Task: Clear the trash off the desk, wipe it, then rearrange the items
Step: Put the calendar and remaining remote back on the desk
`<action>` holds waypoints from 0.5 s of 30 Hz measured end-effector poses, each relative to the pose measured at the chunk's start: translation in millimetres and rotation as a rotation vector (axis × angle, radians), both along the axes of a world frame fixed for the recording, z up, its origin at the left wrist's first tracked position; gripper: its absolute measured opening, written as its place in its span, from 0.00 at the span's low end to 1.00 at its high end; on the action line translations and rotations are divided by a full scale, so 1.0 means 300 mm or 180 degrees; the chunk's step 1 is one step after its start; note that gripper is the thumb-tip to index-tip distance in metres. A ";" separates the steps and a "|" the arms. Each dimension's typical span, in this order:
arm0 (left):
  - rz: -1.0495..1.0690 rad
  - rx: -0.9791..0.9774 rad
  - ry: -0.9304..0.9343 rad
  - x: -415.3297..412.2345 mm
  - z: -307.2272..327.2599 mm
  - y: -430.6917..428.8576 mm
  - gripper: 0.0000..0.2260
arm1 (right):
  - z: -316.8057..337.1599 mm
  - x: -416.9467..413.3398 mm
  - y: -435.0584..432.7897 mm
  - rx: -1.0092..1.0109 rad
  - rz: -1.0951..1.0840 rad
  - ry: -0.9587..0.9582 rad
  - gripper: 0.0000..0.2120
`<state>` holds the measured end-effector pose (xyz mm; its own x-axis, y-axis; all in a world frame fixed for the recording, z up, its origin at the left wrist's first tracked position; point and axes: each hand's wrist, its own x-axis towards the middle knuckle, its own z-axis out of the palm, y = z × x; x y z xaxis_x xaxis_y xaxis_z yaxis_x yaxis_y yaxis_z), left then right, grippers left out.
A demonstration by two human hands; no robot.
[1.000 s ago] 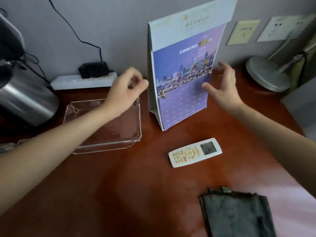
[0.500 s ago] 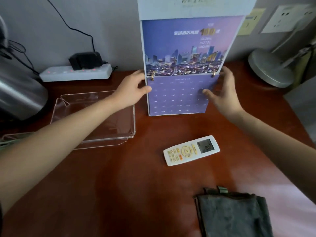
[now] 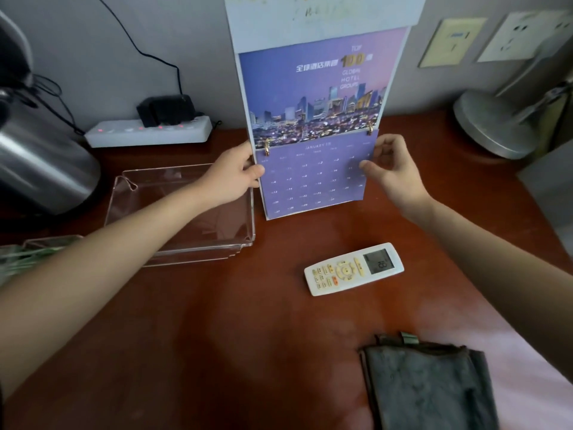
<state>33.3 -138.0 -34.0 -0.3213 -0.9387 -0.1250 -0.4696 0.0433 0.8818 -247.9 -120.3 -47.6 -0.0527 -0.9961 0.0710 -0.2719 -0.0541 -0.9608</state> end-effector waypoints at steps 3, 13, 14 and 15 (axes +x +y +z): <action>-0.0106 0.0099 0.0002 0.013 -0.006 0.011 0.20 | 0.014 -0.014 0.032 0.0079 0.0048 -0.0068 0.10; -0.0459 0.0308 -0.0044 0.019 0.022 -0.033 0.18 | 0.024 -0.036 0.064 0.0875 0.0375 -0.0115 0.17; -0.0457 0.0279 -0.0037 0.015 0.020 -0.034 0.18 | 0.011 -0.030 0.062 0.0858 0.0419 0.0104 0.16; -0.0447 0.0244 -0.0020 0.011 0.016 -0.030 0.19 | -0.001 -0.023 0.061 0.0810 0.0401 0.0243 0.15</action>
<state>36.7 -147.0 -29.1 -0.4477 -0.8723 -0.1969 -0.4690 0.0416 0.8822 -254.9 -102.0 -47.8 0.0684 -0.9808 -0.1828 -0.3502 0.1480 -0.9249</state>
